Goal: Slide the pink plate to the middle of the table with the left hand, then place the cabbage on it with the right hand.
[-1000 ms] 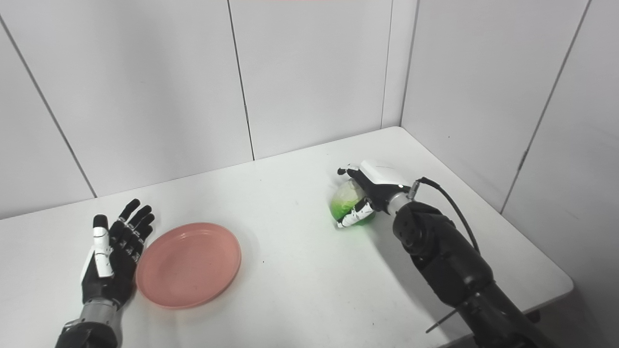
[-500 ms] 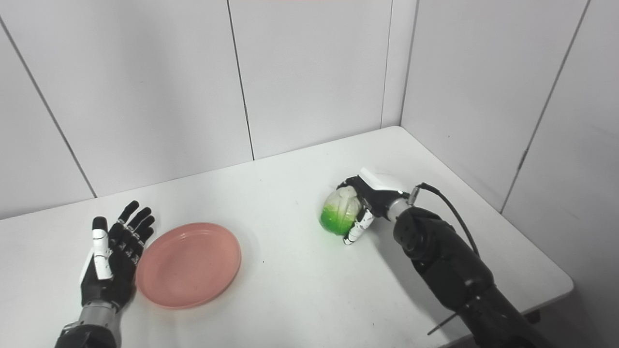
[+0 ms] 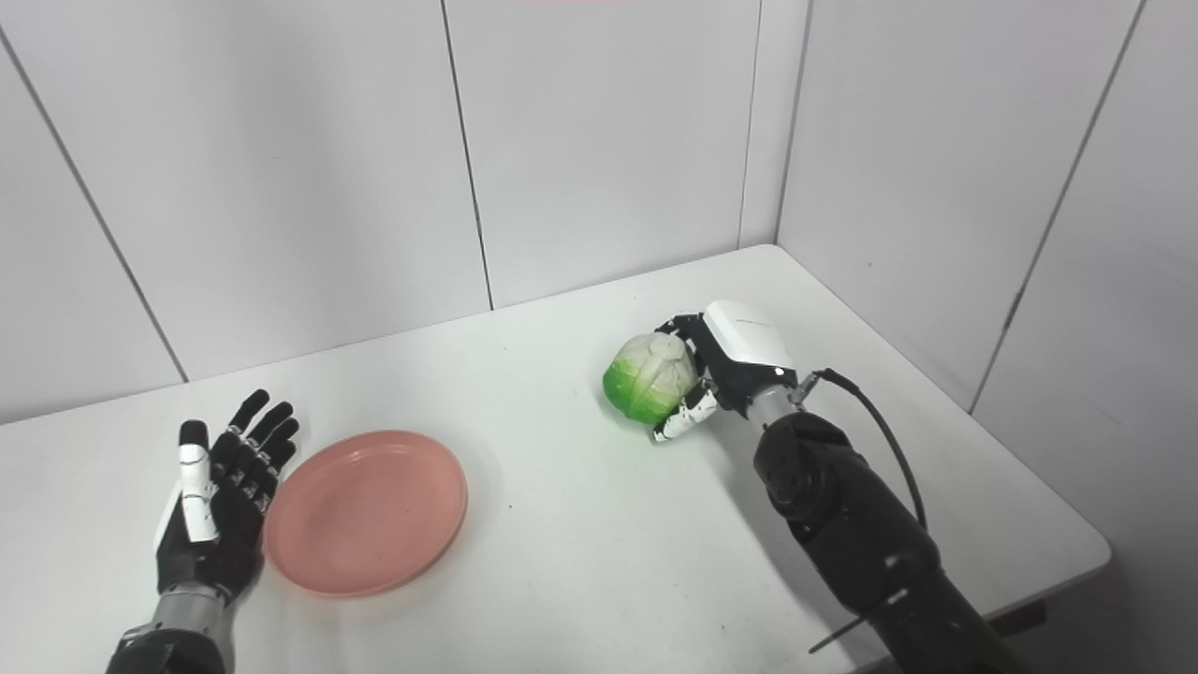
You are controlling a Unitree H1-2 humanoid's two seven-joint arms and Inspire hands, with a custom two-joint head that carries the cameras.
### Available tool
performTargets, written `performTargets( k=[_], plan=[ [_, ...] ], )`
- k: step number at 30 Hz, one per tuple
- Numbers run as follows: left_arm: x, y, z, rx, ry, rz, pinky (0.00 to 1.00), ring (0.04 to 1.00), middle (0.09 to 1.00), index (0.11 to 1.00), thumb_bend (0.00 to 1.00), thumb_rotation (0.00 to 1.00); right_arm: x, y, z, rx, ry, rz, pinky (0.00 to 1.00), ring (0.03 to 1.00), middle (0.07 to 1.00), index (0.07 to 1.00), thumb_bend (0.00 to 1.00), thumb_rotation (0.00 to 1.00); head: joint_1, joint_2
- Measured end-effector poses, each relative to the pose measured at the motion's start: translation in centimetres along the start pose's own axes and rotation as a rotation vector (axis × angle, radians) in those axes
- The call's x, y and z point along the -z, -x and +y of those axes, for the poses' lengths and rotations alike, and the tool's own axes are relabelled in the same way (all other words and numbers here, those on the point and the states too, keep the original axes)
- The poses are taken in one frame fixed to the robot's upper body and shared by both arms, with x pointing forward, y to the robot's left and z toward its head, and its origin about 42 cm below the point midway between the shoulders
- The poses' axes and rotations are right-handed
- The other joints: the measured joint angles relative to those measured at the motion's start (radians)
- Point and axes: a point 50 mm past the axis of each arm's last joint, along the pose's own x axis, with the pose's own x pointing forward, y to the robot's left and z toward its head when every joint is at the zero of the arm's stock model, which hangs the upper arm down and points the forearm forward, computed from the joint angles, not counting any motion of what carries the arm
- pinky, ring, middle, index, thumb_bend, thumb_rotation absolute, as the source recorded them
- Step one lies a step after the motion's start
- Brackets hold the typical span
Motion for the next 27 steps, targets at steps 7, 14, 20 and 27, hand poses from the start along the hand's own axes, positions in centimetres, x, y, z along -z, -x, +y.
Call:
performTargets(
  k=[7, 14, 20, 27],
  plan=[
    [0.0, 0.0, 0.0, 0.002, -0.002, 0.0, 0.97, 0.903, 0.865, 0.859, 0.82, 1.0, -1.3, 0.1, -0.1, 0.016, -0.042, -0.032, 0.39, 0.448, 0.52, 0.468, 0.52, 0.0, 0.008, 0.0],
    [0.0, 0.1, -0.4, 0.004, -0.008, -0.004, 0.96, 0.916, 0.878, 0.872, 0.8, 1.0, -4.2, 0.4, -0.6, 0.055, -0.131, -0.114, 0.4, 0.454, 0.52, 0.464, 0.52, 0.0, 0.11, 0.012],
    [0.3, 0.8, -1.4, 0.007, -0.034, 0.005, 0.95, 0.911, 0.874, 0.87, 0.8, 1.0, -7.8, 0.9, 1.7, 0.025, -0.218, -0.21, 0.39, 0.453, 0.52, 0.46, 0.52, 0.0, 0.271, 0.015],
    [0.7, 1.1, -2.8, -0.005, -0.05, 0.012, 0.95, 0.906, 0.868, 0.869, 0.79, 1.0, -12.0, 1.0, 5.3, -0.069, -0.314, -0.355, 0.37, 0.447, 0.514, 0.468, 0.52, 0.0, 0.383, 0.017]
  ],
)
